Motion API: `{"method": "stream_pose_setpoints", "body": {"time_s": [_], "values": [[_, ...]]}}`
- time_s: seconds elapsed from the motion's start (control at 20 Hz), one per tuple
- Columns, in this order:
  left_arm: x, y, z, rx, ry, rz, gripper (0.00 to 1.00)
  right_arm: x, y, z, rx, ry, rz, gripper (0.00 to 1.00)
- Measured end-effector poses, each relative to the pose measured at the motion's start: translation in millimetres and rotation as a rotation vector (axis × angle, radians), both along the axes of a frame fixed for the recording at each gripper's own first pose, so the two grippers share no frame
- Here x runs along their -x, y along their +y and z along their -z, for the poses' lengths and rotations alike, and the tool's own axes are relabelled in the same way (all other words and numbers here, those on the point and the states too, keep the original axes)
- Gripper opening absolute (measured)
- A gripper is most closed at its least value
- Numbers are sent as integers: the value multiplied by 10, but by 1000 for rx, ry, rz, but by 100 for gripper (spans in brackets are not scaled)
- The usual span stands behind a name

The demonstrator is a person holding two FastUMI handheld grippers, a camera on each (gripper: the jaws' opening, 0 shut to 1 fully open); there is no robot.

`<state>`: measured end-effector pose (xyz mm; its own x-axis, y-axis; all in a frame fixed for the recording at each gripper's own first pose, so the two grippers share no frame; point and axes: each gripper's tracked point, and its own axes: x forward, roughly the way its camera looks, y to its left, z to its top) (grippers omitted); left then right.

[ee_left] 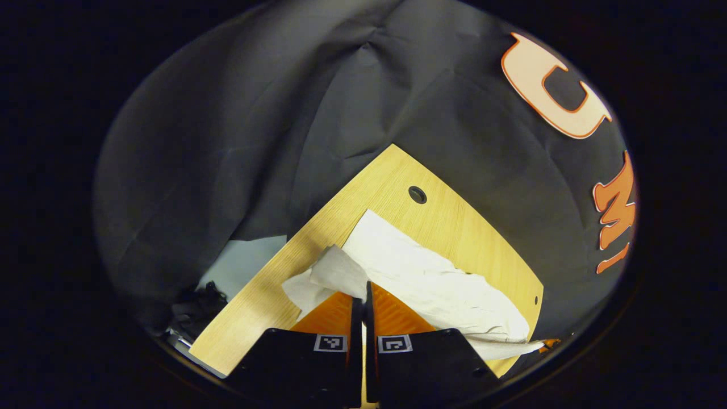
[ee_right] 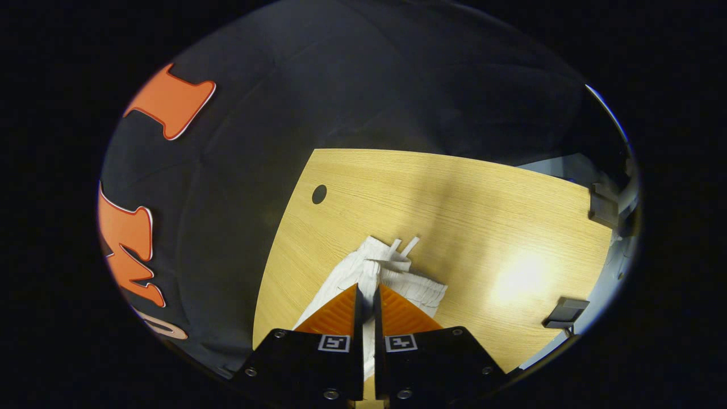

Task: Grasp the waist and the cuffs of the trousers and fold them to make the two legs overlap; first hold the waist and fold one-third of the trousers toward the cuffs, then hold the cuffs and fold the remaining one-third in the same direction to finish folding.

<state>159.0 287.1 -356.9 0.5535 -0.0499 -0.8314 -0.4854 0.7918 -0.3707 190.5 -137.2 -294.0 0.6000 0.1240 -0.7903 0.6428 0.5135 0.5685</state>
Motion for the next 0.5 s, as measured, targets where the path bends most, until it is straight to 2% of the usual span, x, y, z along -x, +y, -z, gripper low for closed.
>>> {"method": "stream_pose_setpoints", "body": {"time_s": [0.25, 0.5], "values": [[-422, -24, 186, -24, 32, 53, 6, -419, 114, -20, -1, 2, 7, 8], [-670, 26, 427, -34, 70, 66, 6, -866, 281, -31, -19, -32, 36, 8]]}}
